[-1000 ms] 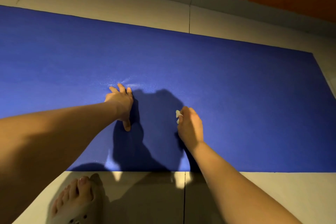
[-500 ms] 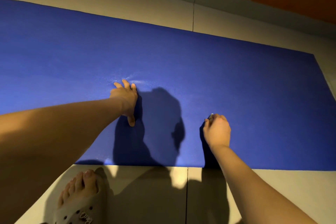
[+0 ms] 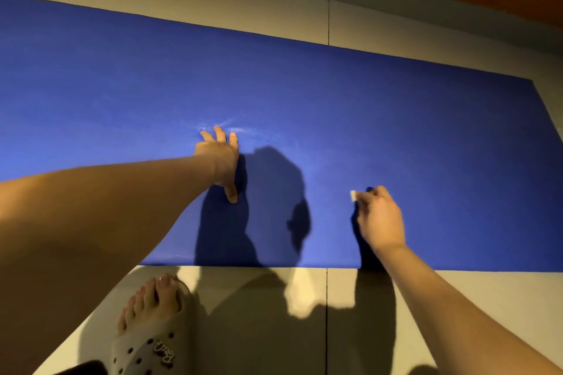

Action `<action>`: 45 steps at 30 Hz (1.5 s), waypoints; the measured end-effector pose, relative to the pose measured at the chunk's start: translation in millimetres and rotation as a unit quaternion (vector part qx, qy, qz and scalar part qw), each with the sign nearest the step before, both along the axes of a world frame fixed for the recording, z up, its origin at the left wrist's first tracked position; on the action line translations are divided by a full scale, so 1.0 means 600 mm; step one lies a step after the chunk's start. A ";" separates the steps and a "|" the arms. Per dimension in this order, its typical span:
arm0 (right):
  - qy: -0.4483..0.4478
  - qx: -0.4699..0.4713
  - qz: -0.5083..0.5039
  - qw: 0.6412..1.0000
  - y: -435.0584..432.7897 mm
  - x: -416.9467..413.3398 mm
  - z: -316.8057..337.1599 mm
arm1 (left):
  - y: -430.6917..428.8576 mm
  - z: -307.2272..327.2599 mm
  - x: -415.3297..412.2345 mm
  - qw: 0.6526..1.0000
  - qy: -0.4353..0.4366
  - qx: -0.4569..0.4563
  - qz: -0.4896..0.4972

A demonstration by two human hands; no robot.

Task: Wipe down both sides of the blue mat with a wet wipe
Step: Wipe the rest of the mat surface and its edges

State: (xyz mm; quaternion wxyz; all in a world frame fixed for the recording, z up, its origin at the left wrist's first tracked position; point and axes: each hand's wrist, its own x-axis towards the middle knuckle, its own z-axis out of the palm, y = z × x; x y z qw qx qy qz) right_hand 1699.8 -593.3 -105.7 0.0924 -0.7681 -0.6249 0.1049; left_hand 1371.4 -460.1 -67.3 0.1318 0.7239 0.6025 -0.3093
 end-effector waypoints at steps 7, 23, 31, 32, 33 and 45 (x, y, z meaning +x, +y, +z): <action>0.040 -0.010 -0.170 0.985 -0.013 -0.016 0.006 | 0.001 -0.002 -0.003 1.000 -0.002 0.012 -0.002; 0.005 -0.047 -0.182 0.982 -0.034 0.024 0.008 | 0.002 -0.005 -0.007 1.000 -0.011 0.009 0.017; 0.097 -0.024 -0.122 0.987 -0.028 -0.132 0.003 | 0.002 -0.005 -0.006 1.000 -0.001 0.009 0.022; 0.106 -0.034 -0.097 0.989 -0.031 -0.149 0.005 | 0.001 0.000 -0.006 1.000 0.003 0.001 0.027; 0.112 -0.047 -0.070 0.990 -0.034 -0.158 0.008 | -0.001 0.005 -0.003 0.999 0.008 -0.008 0.034; -0.011 -0.098 -0.220 0.971 -0.054 0.042 0.035 | -0.174 0.013 0.014 0.993 -0.110 0.042 0.000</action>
